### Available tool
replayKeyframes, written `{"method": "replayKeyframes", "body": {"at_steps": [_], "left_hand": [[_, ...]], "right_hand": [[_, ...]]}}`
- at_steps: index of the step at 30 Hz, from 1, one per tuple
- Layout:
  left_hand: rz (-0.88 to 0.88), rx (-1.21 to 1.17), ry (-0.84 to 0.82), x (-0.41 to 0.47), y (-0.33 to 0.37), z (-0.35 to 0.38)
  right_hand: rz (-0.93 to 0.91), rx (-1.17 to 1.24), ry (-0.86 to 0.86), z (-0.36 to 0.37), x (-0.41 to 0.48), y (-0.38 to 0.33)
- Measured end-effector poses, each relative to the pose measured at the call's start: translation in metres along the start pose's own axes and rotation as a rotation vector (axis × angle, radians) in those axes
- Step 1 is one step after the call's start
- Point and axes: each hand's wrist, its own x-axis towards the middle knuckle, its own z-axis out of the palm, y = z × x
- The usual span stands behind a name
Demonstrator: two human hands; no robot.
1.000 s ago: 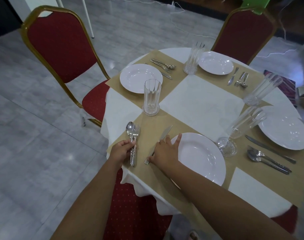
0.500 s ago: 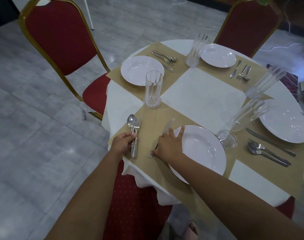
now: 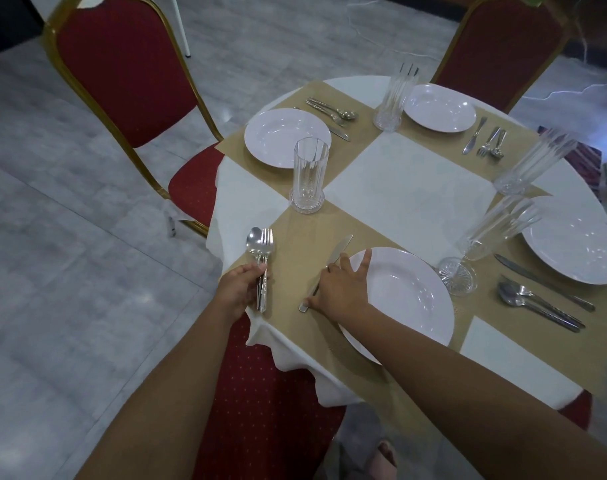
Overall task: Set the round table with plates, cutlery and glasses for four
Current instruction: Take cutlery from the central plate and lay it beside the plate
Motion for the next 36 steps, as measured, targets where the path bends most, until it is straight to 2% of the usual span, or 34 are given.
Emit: {"method": "replayKeyframes", "body": {"at_steps": [16,36], "left_hand": [[0.07,-0.085,0.163,-0.004,-0.006,-0.028],[0.032,-0.032,0.149,-0.006,-0.011,-0.03]], "right_hand": [[-0.004,0.026,-0.003,0.0,-0.002,-0.007],[0.012,0.023,0.022,0.002,-0.001,-0.008]]}}
